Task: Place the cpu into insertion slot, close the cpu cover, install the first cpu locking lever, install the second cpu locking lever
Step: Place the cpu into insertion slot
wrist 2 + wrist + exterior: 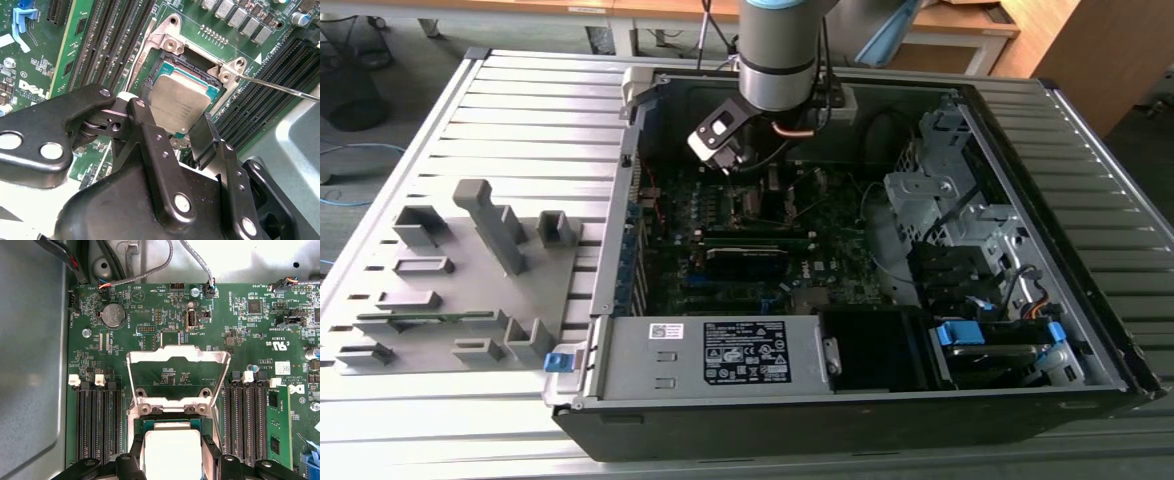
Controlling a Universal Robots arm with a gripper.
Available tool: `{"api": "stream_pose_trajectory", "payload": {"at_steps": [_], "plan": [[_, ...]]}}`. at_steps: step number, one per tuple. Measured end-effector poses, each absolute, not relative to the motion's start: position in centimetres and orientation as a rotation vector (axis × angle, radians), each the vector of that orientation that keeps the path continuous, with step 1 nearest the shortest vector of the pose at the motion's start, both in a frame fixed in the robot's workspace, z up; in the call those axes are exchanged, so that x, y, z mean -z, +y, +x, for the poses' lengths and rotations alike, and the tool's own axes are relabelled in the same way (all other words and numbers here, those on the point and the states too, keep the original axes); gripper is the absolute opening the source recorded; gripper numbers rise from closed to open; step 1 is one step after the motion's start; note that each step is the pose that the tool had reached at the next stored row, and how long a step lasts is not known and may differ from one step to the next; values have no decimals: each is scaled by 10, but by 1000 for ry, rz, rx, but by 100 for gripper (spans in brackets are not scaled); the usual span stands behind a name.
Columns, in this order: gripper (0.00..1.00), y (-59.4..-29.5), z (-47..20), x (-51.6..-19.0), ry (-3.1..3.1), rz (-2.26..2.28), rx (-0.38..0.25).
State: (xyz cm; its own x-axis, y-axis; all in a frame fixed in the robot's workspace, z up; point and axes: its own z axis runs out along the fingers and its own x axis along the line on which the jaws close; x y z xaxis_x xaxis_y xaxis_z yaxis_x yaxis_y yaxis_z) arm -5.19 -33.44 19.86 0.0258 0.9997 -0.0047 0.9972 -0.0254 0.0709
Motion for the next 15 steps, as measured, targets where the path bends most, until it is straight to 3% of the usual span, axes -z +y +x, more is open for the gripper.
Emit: {"api": "stream_pose_trajectory", "payload": {"at_steps": [15], "plan": [[54, -334, -53, -195, 2153, 2209, -74]]}}
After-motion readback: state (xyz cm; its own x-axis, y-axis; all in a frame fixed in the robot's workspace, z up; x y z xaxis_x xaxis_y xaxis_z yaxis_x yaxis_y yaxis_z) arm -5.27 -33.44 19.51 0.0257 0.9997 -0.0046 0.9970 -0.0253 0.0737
